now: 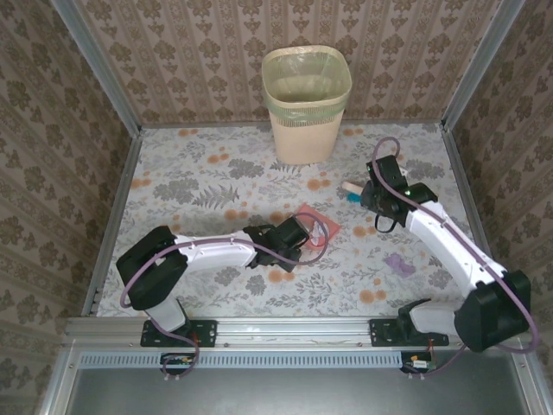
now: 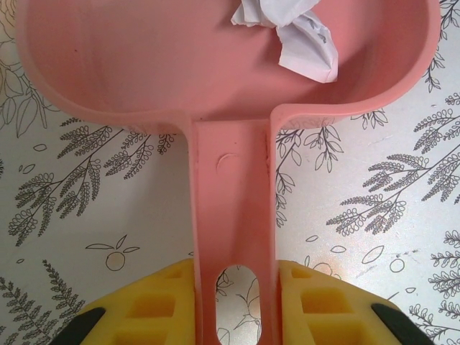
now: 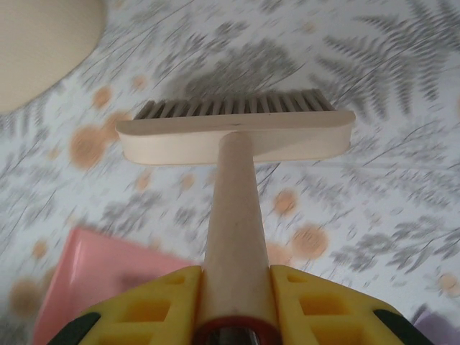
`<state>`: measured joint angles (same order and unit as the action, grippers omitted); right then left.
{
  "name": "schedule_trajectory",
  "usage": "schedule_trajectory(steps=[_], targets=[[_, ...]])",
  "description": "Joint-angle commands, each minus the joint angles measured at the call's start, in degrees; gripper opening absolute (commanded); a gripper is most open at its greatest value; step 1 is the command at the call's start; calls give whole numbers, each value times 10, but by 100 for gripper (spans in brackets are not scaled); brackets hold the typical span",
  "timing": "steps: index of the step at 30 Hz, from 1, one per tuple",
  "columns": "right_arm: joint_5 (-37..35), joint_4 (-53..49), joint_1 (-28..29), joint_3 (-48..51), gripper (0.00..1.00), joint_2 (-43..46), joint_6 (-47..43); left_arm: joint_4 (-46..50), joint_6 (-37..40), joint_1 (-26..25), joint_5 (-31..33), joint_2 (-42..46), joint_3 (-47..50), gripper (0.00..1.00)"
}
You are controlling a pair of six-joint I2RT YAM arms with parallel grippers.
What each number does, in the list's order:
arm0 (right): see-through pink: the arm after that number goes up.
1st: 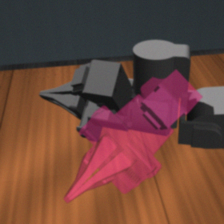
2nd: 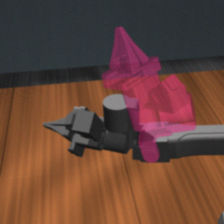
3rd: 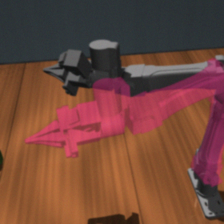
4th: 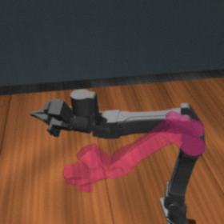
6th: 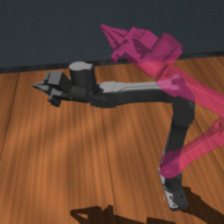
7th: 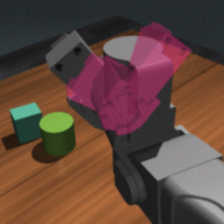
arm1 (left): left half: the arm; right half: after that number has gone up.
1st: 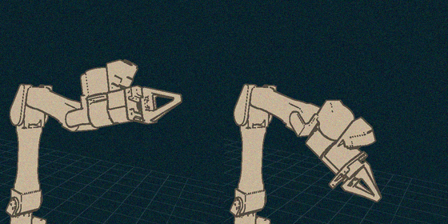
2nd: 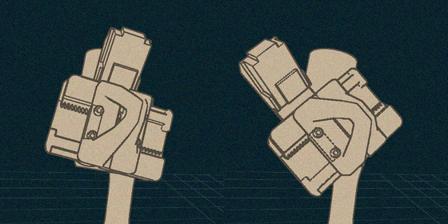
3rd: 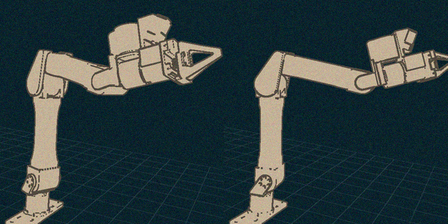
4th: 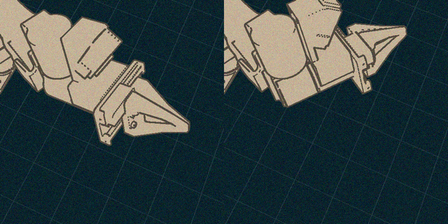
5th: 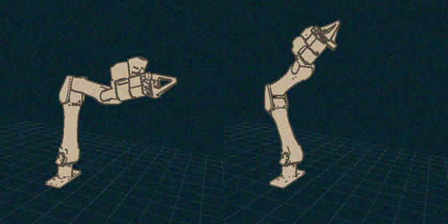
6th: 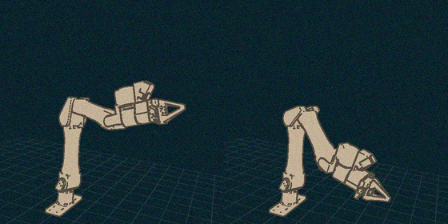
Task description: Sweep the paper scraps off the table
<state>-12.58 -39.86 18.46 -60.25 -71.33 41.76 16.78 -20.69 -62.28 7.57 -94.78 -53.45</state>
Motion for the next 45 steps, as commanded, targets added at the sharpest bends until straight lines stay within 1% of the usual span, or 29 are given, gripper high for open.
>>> schedule_trajectory(steps=[1,4,6,10,13,17,20,22,26,29,33,39,43,45], targets=[[66,-34,24,13,0,57,-1,36,14,-8,-7,-16,-6,0],[105,-22,27,27,0,117,8,36,14,-8,-8,-19,-8,0],[103,-21,26,26,0,150,6,36,14,-9,-9,-19,-9,0],[17,-40,23,14,0,178,-11,36,13,-10,-12,-20,-9,0],[-39,-50,22,3,0,160,-33,37,13,-11,-11,-20,-9,0],[-123,-59,23,-12,0,102,-70,38,13,-12,-10,-20,-9,0],[-150,-49,24,-19,0,50,-82,38,13,-12,-10,-21,-9,0],[-147,-38,25,-21,0,20,-83,38,13,-12,-11,-22,-10,0],[-115,-18,31,-26,0,-32,-90,39,13,-12,-13,-24,-10,0],[-88,-20,44,-24,0,-45,-96,39,13,-12,-11,-21,-10,0],[-68,-45,82,-18,0,-36,-106,39,14,-12,-9,-21,-9,0],[-81,-111,161,-27,0,-12,-101,38,13,-10,-7,-21,-9,0],[-39,-110,204,-14,0,9,-84,35,13,-9,-7,-20,-8,0],[-30,-109,217,-12,0,14,-78,32,13,-8,-9,-20,-6,0]])
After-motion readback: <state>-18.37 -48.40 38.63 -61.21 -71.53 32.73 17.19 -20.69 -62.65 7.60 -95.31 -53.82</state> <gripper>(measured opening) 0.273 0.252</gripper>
